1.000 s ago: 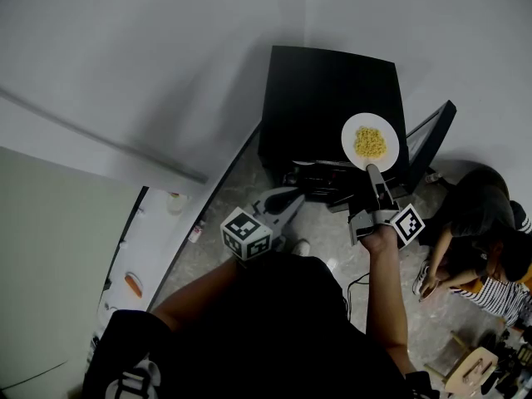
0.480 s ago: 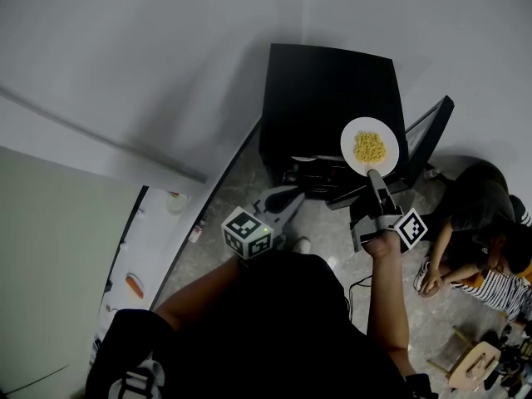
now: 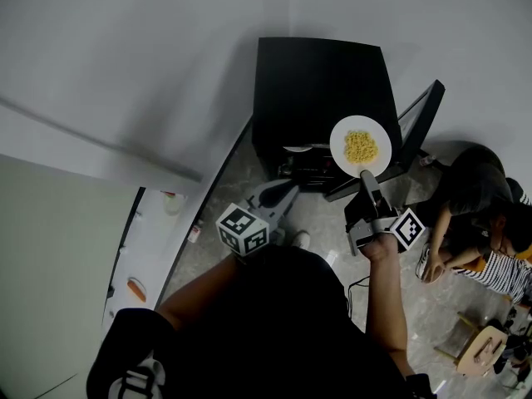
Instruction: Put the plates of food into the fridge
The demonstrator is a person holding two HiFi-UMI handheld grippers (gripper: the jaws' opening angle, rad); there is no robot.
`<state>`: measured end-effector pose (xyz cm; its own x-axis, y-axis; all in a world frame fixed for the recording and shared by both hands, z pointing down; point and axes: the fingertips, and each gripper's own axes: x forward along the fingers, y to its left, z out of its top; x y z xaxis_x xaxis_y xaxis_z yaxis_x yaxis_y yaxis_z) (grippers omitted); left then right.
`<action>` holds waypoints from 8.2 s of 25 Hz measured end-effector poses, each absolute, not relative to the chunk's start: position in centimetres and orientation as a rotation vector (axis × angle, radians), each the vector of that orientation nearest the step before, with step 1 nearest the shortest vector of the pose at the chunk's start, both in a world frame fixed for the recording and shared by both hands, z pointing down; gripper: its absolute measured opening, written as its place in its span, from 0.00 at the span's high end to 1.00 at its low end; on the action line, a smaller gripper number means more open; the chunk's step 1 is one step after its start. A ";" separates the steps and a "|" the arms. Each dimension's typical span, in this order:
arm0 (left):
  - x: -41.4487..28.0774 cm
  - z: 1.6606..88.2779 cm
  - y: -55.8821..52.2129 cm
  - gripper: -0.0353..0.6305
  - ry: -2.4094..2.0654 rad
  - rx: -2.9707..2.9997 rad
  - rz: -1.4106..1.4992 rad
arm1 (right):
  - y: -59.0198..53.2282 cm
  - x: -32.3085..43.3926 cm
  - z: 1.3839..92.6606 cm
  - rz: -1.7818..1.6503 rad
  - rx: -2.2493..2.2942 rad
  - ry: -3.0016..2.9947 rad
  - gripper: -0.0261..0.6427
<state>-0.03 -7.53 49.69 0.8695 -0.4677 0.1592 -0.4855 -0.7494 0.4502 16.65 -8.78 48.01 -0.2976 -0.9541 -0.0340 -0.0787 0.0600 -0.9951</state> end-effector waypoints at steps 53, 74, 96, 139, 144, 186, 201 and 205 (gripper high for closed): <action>-2.7 49.7 -6.4 0.90 -0.700 2.539 0.075 | -3.2 14.5 58.0 -1.467 -1.149 1.476 0.89; -1.3 49.6 -8.8 0.90 -0.724 2.541 0.078 | -7.3 16.9 61.9 -1.498 -1.191 1.439 0.89; -1.5 49.7 -9.4 0.90 -0.749 2.526 0.078 | -11.1 17.6 64.2 -1.496 -1.231 1.368 0.89; -2.6 50.5 -10.4 0.90 -0.816 2.491 0.106 | -16.7 18.4 66.8 -1.488 -1.347 1.186 0.91; -2.8 50.7 -10.4 0.90 -0.820 2.485 0.103 | -17.2 18.1 66.9 -1.476 -1.362 1.175 0.91; 0.3 51.1 -5.4 0.90 -0.629 2.492 0.101 | -4.4 14.8 56.0 -1.219 -1.350 1.838 0.92; 0.3 50.6 -4.6 0.90 -0.648 2.513 0.104 | -2.2 12.7 50.1 -0.926 -1.414 2.185 0.92; -0.1 50.6 -4.4 0.90 -0.658 2.512 0.107 | -1.5 11.2 49.0 -0.831 -1.419 2.292 0.92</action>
<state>-0.14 -4.45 50.64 0.8777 -0.4332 0.2047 -0.4758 -0.7375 0.4792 11.18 -1.52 48.98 -0.4561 -0.8894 0.0326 -0.7035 0.3378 -0.6252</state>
